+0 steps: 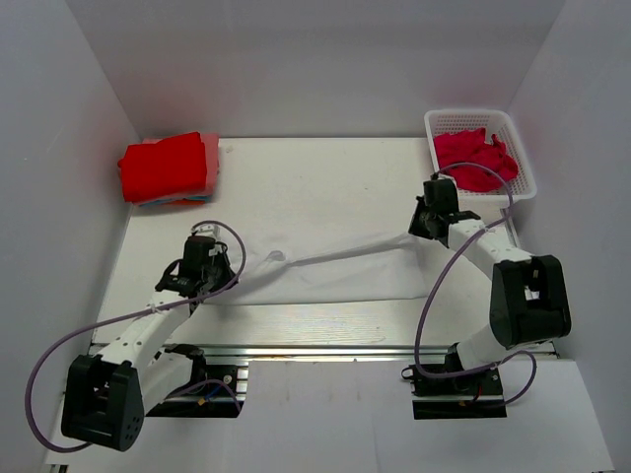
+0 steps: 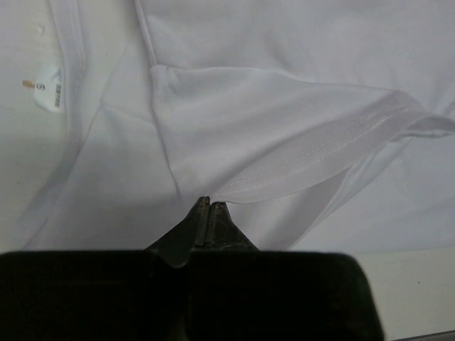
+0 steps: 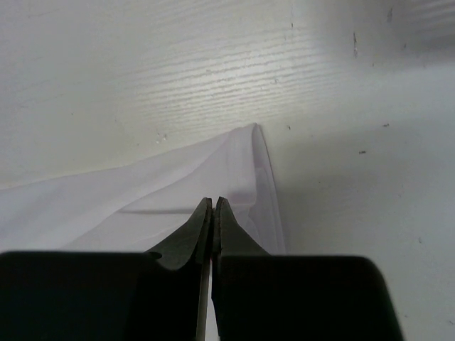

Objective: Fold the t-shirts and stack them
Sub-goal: Fold the other side of the tshirt into a rectangle

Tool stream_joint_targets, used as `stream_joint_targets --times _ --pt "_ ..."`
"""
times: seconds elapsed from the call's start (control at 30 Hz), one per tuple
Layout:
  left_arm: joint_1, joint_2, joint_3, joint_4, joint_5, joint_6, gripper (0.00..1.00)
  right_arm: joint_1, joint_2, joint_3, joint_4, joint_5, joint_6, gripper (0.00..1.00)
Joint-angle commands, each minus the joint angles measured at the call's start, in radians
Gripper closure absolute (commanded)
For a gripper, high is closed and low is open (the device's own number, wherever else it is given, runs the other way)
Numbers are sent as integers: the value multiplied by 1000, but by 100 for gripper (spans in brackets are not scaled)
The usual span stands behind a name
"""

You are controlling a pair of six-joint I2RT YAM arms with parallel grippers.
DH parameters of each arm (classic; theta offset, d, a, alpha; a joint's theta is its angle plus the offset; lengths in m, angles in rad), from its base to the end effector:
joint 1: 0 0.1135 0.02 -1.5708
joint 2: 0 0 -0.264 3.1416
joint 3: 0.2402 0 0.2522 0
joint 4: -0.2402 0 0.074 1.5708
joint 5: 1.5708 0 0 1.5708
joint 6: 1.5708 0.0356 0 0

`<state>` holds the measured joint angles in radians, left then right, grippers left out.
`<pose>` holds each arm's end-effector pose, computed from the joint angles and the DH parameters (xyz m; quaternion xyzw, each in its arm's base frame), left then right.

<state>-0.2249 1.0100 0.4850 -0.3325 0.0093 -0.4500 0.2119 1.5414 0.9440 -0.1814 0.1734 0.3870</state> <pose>0.1884 -0.0434 0.1833 -0.1036 0.9313 -0.1197 0.3280 0.3201 0.0626 0.2126 0.1136 0.9127 0.0370 0.3907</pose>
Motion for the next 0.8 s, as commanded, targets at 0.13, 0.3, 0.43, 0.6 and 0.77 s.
stream_joint_targets --times 0.13,0.3,0.43,0.6,0.77 --pt "-2 -116 -85 -107 29 -131 49 1 -90 -109 -3 58 36 84" --pt "-2 -197 -19 -264 53 -205 37 0 -157 -136 -172 196 66 10" --pt "-2 -301 17 -293 14 -193 0 0 -256 -136 -220 258 52 10" --pt "-2 -210 52 -79 87 -139 0 4 -319 -142 -43 31 -8 10" --pt "-2 66 73 260 333 -70 0 23 -250 -134 72 -250 -45 10"
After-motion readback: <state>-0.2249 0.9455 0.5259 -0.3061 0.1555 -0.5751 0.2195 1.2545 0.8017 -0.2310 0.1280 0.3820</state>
